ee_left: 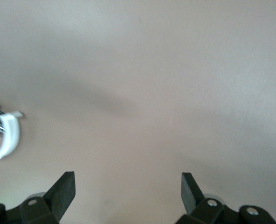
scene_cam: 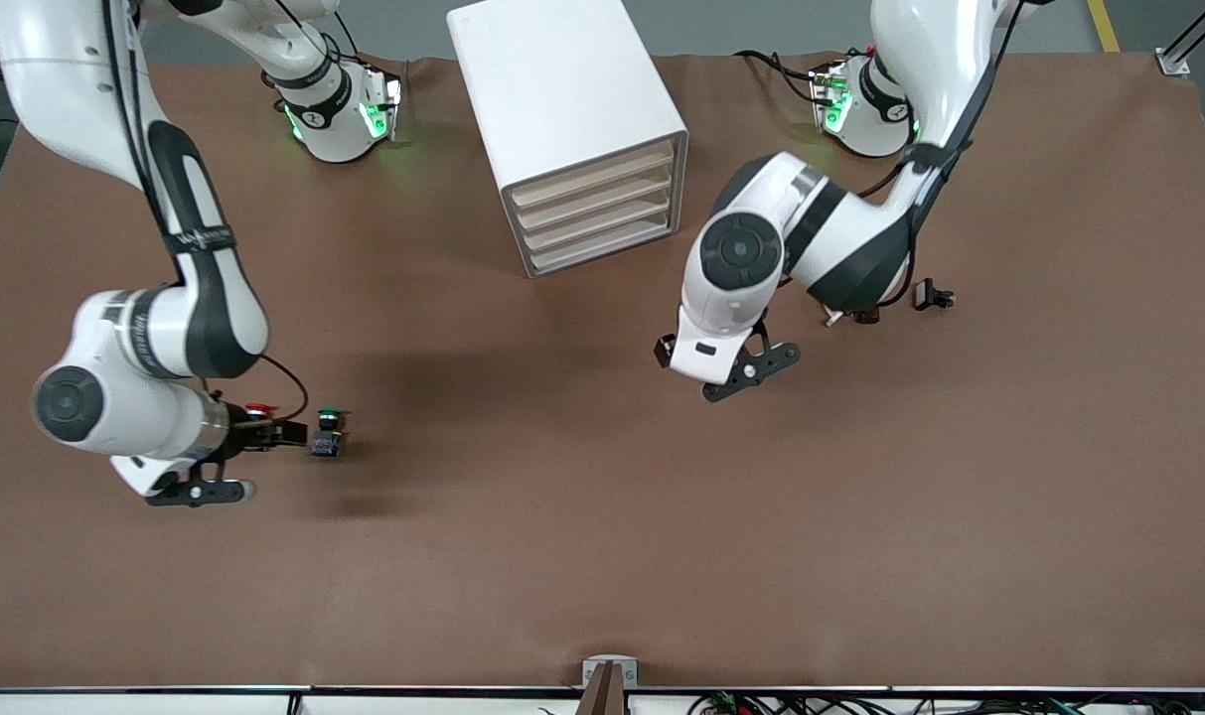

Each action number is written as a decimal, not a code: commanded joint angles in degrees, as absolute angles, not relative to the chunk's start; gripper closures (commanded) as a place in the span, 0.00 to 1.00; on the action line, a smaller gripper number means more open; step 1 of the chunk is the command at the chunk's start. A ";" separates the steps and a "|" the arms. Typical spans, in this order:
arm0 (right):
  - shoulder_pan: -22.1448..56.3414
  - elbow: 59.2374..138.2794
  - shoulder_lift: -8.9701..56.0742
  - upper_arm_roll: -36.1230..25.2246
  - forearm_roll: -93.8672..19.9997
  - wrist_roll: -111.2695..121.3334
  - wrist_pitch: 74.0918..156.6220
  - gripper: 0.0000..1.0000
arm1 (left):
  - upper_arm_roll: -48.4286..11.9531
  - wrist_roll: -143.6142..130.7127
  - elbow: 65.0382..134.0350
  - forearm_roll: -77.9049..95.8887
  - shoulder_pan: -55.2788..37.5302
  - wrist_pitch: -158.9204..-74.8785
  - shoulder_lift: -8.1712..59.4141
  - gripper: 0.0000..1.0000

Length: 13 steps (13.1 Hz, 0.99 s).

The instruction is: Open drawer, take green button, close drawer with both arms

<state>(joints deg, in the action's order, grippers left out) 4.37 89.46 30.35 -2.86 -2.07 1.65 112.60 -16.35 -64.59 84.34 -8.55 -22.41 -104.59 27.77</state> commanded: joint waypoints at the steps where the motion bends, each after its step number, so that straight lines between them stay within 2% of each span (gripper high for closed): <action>1: 2.11 87.10 26.74 -1.93 1.31 2.37 105.49 0.00 | -15.21 -64.60 84.38 -12.12 -19.97 -100.74 22.34 0.00; 4: 1.85 86.75 20.06 -2.11 2.37 2.19 96.54 0.00 | -15.30 -57.34 83.06 -12.04 -14.86 -95.12 18.47 0.00; 8: 1.76 77.10 19.95 -3.95 2.64 2.55 87.30 0.00 | -15.47 -44.07 83.23 -12.04 -7.75 -89.75 12.93 0.00; 10: 1.32 74.45 20.13 -4.57 2.29 2.55 86.31 0.00 | -18.35 -37.56 84.63 -12.04 -2.75 -88.77 9.59 0.00; 13: 0.44 74.35 19.25 -4.48 0.79 1.76 85.79 0.00 | -17.41 -28.93 86.57 -10.64 0.79 -88.24 4.15 0.00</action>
<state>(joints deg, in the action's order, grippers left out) 1.47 75.85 19.13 -5.03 1.49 1.81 87.20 -17.33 -33.03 83.24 -11.32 -0.96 -88.47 8.80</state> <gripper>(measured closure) 0.000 0.000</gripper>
